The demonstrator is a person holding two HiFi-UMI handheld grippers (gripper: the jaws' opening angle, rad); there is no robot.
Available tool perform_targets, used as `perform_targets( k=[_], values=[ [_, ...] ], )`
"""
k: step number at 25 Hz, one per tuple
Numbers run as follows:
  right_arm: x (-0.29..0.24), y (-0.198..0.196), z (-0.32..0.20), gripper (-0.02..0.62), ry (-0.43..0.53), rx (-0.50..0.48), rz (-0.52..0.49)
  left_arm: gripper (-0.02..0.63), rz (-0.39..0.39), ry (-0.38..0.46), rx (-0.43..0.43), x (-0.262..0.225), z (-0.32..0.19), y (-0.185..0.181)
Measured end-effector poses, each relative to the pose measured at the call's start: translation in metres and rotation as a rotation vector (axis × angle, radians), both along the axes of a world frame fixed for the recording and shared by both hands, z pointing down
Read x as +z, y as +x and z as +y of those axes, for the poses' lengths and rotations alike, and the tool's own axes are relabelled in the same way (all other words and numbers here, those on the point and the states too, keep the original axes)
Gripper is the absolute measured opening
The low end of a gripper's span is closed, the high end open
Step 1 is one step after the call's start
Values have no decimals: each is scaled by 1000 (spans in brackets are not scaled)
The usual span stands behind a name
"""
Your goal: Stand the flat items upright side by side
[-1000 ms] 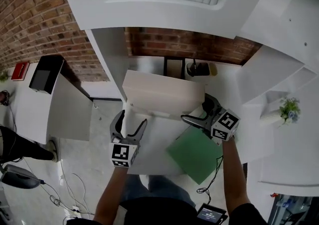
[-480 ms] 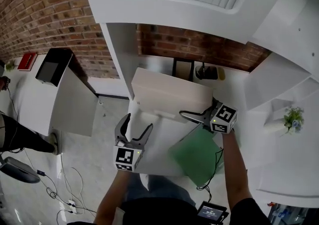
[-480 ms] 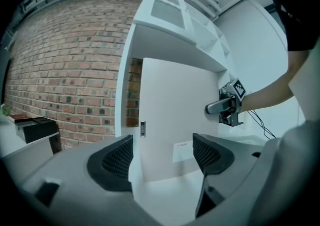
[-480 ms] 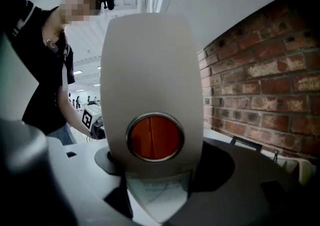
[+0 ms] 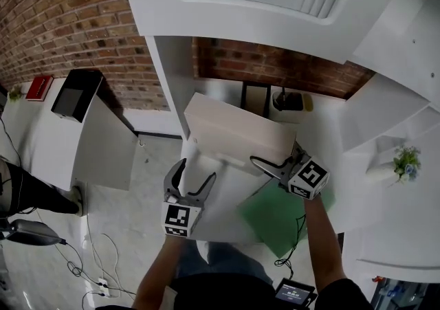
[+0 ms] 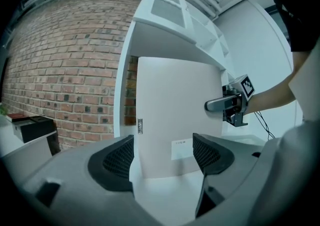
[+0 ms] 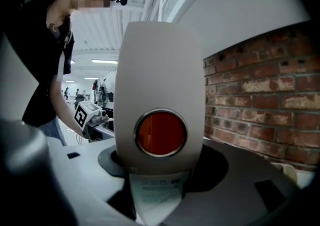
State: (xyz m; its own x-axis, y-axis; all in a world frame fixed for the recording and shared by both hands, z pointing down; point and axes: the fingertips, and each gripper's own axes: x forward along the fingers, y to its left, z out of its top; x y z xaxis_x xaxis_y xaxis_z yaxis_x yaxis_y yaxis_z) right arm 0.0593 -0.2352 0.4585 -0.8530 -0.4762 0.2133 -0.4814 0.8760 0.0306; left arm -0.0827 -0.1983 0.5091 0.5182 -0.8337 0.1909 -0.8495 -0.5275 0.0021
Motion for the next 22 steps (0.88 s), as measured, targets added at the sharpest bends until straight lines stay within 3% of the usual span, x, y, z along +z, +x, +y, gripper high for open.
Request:
perform_targets(
  k=[7,16,22],
  values=[
    [-23,1,4,259,14,189,-53,345,7,3,40,-8,-7,-4],
    [-28,-22,-11,259,-17,624,-130,345,5,5,129,-19,-12,-19],
    [-30,-54,-33,259,20,856,-78,345,3,-7,178,-17,-14,-39]
  ],
)
